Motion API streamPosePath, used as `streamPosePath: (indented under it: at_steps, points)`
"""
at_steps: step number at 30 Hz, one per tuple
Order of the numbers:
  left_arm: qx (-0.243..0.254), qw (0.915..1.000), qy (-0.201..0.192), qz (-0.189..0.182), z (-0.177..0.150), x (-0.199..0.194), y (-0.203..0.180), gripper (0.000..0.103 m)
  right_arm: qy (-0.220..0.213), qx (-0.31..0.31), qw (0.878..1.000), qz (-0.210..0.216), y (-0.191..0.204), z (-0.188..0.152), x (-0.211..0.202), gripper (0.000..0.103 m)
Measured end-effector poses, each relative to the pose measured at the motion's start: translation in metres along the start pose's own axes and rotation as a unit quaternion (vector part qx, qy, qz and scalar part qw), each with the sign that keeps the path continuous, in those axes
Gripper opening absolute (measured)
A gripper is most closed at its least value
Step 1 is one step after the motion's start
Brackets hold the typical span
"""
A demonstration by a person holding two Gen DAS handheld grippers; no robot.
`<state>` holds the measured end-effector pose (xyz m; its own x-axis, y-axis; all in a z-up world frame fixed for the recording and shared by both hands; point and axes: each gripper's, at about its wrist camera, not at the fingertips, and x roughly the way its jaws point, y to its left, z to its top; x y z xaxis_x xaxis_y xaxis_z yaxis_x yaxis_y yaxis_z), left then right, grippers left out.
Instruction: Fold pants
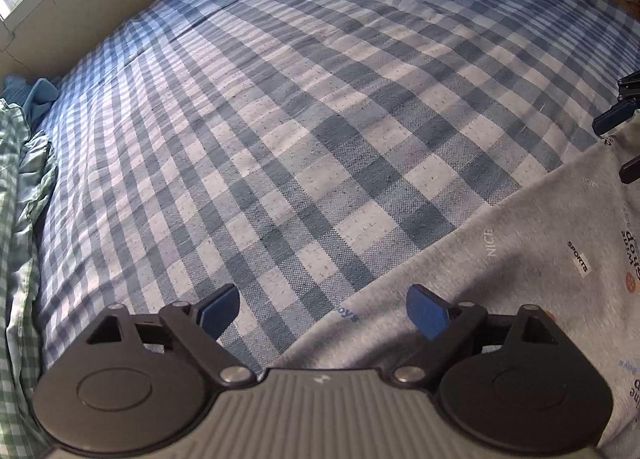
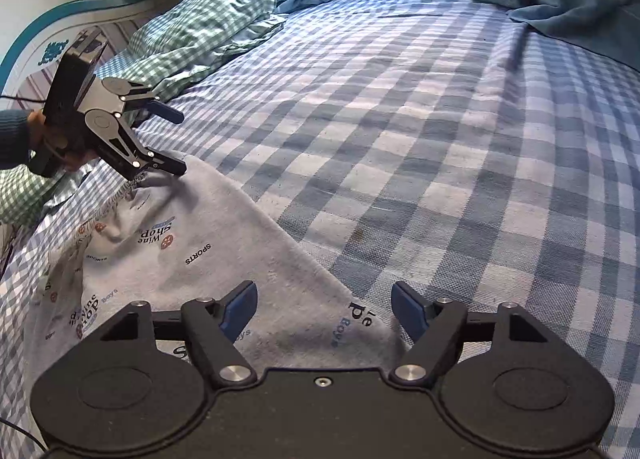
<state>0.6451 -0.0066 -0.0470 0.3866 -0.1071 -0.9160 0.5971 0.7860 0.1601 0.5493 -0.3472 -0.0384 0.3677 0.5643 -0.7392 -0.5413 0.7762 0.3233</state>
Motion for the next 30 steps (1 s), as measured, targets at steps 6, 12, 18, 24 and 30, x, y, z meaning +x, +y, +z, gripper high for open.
streamPosePath:
  at_steps: [6, 12, 18, 24, 30]
  points:
    - [-0.003, 0.9983, 0.033, -0.047, 0.002, 0.006, 0.013, 0.072, 0.008, -0.018, 1.000, -0.007, 0.007, 0.005, 0.009, 0.044]
    - [-0.012, 0.9914, 0.083, -0.101, 0.000, 0.019, 0.026, 0.076, 0.028, -0.021, 0.999, -0.029, 0.012, 0.008, 0.011, 0.044]
    - [0.009, 0.9914, 0.078, -0.105, 0.002, 0.015, 0.026, 0.055, 0.050, -0.034, 0.997, -0.057, 0.023, 0.014, 0.019, 0.038]
    - [0.030, 0.9932, 0.057, -0.097, 0.008, 0.002, 0.007, 0.002, 0.056, -0.040, 0.992, -0.105, 0.037, 0.015, 0.018, 0.001]
    - [-0.030, 0.9966, -0.035, -0.068, 0.008, -0.036, 0.014, 0.001, 0.008, -0.044, 0.986, -0.158, 0.057, 0.024, -0.004, 0.000]
